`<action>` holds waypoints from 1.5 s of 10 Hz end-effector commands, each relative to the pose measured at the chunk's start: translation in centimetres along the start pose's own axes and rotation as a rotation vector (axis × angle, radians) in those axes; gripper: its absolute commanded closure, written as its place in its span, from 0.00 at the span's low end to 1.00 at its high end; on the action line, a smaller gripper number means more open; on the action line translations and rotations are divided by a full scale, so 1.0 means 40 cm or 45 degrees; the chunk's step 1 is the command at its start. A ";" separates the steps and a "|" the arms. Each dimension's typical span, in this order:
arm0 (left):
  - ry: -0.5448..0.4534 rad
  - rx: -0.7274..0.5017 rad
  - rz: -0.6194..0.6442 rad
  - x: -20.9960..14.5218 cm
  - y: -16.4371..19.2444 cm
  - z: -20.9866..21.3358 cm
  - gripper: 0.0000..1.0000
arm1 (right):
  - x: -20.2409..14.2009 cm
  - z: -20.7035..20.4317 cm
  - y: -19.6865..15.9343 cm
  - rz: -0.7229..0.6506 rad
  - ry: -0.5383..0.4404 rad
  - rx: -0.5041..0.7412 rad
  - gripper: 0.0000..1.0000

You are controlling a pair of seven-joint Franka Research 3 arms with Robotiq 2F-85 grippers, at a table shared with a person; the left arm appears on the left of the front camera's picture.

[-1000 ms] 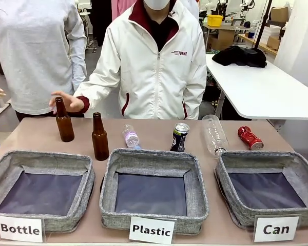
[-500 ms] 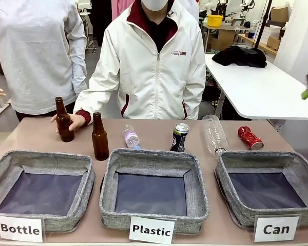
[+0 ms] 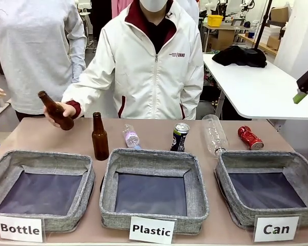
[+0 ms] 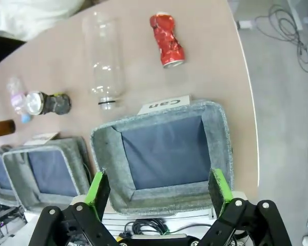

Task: Sort the can waste into the basket.
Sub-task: Pick up the can waste from the table and place it in the right Fabric basket.

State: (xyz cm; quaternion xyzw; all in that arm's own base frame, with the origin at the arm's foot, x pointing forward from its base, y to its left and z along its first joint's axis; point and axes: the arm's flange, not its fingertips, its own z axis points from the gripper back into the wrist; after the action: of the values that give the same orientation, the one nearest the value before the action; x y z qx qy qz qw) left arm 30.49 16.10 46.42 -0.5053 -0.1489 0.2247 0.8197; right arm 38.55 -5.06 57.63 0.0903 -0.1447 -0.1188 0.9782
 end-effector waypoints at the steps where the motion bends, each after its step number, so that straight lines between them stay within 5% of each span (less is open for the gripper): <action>1: 0.007 -0.010 -0.029 -0.002 0.003 0.005 0.00 | -0.024 -0.011 0.025 -0.004 -0.058 -0.082 0.00; 4: 0.007 -0.010 -0.029 -0.002 0.003 0.005 0.00 | 0.105 -0.140 0.089 0.016 -0.101 -0.111 0.00; 8: 0.001 0.000 0.001 0.000 0.001 0.000 0.00 | 0.303 -0.340 0.130 0.003 -0.008 -0.205 0.00; 10: -0.103 -0.088 -0.018 -0.024 -0.008 0.157 0.00 | 0.392 -0.443 0.137 -0.047 0.002 -0.310 0.00; 15: 0.068 -0.144 0.044 -0.059 0.044 0.196 0.00 | 0.447 -0.648 0.144 0.048 0.105 -0.391 0.00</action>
State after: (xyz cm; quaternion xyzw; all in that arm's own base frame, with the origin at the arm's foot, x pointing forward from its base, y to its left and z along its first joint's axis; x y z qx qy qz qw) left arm 24.67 21.22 48.48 -0.5570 -0.1436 0.2292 0.7852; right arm 63.52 -0.83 39.26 -0.0384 -0.0870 -0.1155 0.9887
